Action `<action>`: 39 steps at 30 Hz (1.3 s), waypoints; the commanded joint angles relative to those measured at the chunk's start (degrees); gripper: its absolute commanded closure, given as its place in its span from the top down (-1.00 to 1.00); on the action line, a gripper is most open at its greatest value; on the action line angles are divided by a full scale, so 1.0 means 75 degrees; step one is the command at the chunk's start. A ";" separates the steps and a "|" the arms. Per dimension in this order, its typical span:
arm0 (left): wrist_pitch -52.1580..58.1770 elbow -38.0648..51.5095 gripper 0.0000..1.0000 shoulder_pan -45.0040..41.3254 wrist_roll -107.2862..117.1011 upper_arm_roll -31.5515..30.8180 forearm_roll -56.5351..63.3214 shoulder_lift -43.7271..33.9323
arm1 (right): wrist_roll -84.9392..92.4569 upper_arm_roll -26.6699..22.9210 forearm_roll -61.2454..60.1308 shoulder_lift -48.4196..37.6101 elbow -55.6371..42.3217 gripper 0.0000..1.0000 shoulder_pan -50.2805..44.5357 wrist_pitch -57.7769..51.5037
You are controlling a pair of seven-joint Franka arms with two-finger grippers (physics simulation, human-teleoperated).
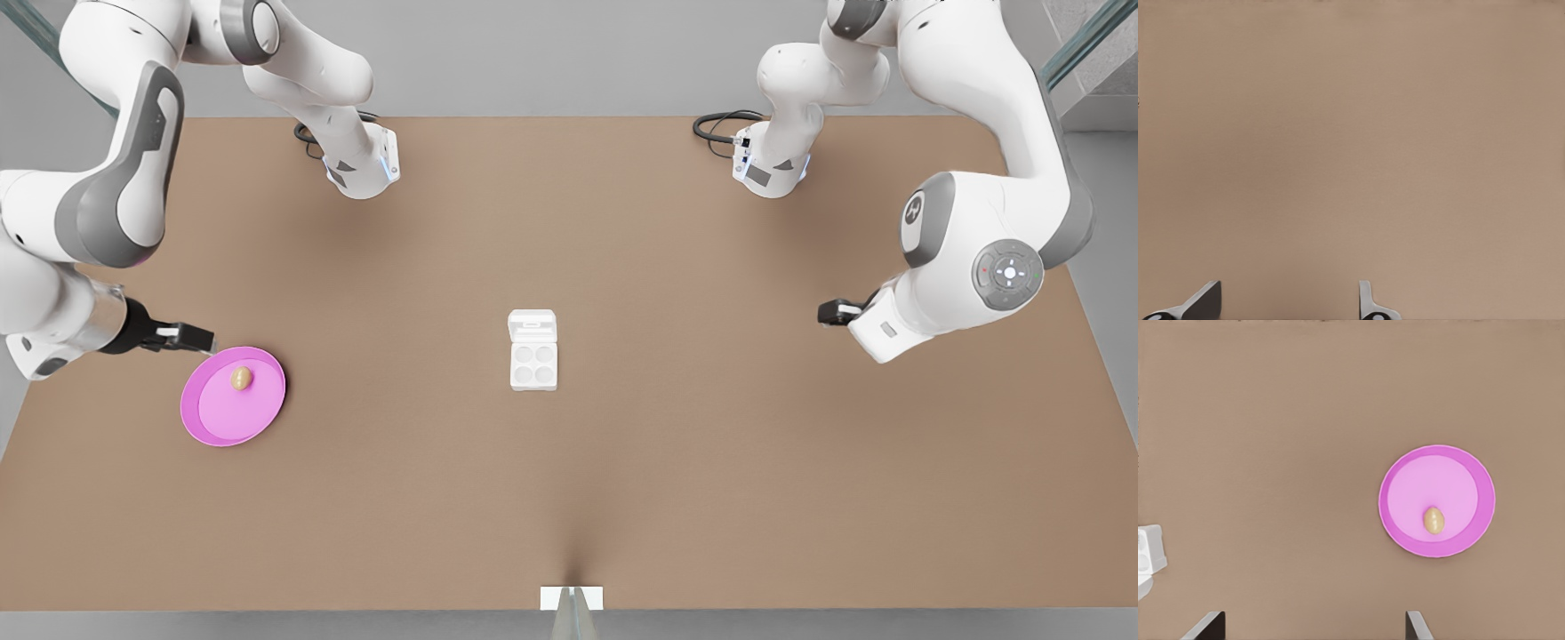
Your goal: Pack egg into the box and close the box lid
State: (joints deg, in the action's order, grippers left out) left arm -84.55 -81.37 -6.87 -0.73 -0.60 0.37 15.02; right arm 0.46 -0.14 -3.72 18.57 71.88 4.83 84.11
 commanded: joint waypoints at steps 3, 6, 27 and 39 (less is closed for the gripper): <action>-0.0867 0.0034 1.00 -0.0186 0.0555 -0.0014 -0.0178 -0.0010 | 0.0150 0.0018 0.0027 0.0067 0.0388 1.00 0.0070 0.0409; -0.0668 0.0057 1.00 0.0037 0.0660 -0.0026 -0.0214 0.0048 | 0.0162 0.0030 0.0039 0.0453 0.1783 1.00 0.0574 0.1957; -0.0727 0.0127 1.00 -0.0057 0.0695 -0.0073 -0.0202 0.0376 | -0.0670 0.0686 0.1456 -0.1023 0.6623 1.00 0.1019 0.6750; -0.0879 0.0103 1.00 -0.0045 0.0730 -0.0061 0.0044 0.0434 | 0.0724 0.2292 0.3003 0.0723 0.6095 1.00 0.3609 0.7923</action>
State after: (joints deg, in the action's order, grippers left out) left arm -90.86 -80.60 -7.18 3.89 -1.05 0.13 18.26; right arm 1.35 16.76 17.91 23.85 117.72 31.93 141.59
